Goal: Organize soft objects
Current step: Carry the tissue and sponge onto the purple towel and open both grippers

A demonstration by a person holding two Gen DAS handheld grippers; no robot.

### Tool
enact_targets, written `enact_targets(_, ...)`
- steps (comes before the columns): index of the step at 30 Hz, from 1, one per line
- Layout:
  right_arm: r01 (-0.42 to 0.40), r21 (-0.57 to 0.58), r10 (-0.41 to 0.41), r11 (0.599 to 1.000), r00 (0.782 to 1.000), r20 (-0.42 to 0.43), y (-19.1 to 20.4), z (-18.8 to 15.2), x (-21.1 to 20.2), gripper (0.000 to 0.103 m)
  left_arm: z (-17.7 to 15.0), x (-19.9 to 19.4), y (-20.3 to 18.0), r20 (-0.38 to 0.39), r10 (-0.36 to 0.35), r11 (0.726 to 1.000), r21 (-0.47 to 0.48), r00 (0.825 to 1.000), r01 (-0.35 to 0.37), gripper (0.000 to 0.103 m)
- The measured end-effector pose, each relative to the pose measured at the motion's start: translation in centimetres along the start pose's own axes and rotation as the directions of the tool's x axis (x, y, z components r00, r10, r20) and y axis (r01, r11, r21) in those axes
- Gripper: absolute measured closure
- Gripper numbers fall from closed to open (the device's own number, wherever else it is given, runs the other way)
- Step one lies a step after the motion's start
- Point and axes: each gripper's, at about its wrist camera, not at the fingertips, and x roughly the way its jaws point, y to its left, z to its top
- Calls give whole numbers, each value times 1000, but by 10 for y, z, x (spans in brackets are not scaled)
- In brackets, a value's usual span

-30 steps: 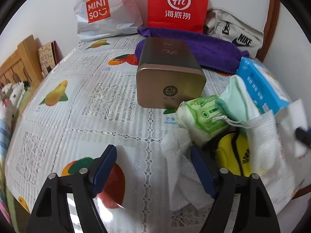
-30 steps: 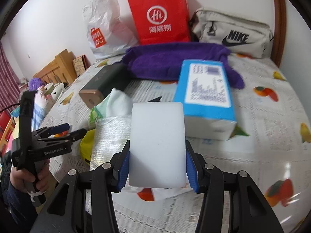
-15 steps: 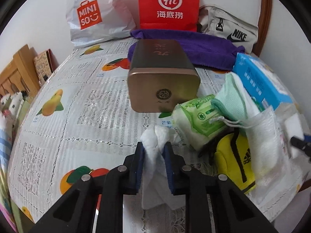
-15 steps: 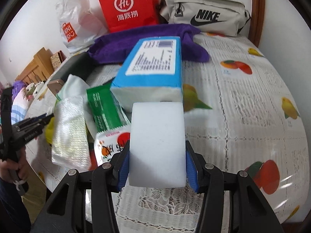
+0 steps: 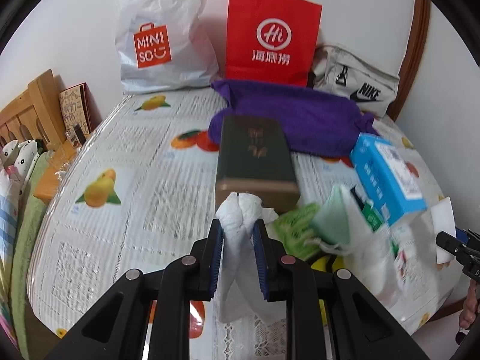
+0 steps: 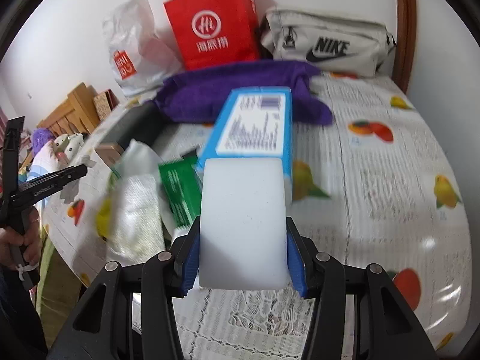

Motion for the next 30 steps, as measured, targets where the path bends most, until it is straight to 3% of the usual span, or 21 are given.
enact_targets(13,8,-17,-7,1000,998,60,-2,83,8,53,65,2,1,27,-17,1000,-16,999,17,83)
enact_targets(23,20,-14,-19,1000,997,76,-15,154,46,53,116,45,0,4,-37,999,-37,999,38,83)
enact_targets(30,25,-24,-23,999,998,65,-26,186,81,53,148,83,-11,-17,-52,998,-28,999,51,83)
